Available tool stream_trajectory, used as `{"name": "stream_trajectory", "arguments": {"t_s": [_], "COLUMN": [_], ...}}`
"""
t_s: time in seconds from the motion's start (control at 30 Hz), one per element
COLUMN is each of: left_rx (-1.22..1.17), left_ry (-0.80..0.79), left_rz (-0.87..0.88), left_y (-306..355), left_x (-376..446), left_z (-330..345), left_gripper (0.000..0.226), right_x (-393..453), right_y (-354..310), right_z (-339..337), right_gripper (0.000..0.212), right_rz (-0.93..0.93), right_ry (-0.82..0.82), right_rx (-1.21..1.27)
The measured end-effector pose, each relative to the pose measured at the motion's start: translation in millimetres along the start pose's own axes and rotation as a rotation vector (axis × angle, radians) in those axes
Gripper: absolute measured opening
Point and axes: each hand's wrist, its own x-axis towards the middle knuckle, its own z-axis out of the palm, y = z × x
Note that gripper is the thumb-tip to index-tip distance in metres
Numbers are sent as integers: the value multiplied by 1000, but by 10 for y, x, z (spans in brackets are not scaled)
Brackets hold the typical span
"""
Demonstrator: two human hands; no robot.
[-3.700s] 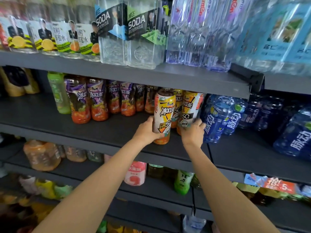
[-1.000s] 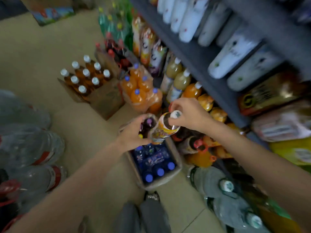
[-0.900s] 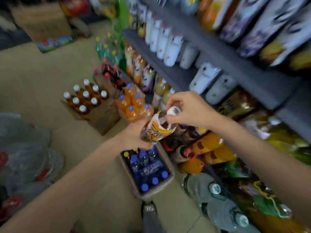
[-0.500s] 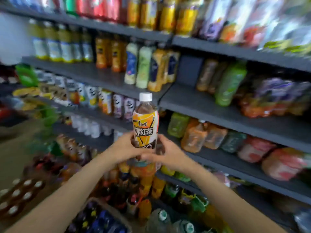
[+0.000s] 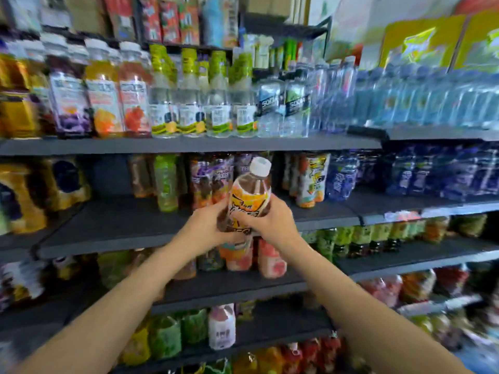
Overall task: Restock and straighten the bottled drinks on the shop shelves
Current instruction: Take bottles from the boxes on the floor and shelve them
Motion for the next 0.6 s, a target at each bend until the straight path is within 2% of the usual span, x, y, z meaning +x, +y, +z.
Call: {"name": "stream_trajectory", "arguments": {"t_s": [0.13,0.27,0.43,0.6], "left_rx": [71,114,228,279], "left_ry": [-41,-49,-76,-158], "left_rz": [-26,-109,-108,-188], "left_y": [249,429,597,634], "left_x": [808,1458,1957,2311], "left_z": [668,1240,1635,1939], "left_gripper": [46,42,44,50], "right_x": [559,1102,1612,2023], "right_y": [771,1459,2059,2301], "right_z": [-864,-1537,-1801,-1877], "right_gripper": [50,50,54,59], "right_rz": [12,136,190,292], "right_ry": [79,155,154,125], "right_rx": [-214,-340,-258,-266]}}
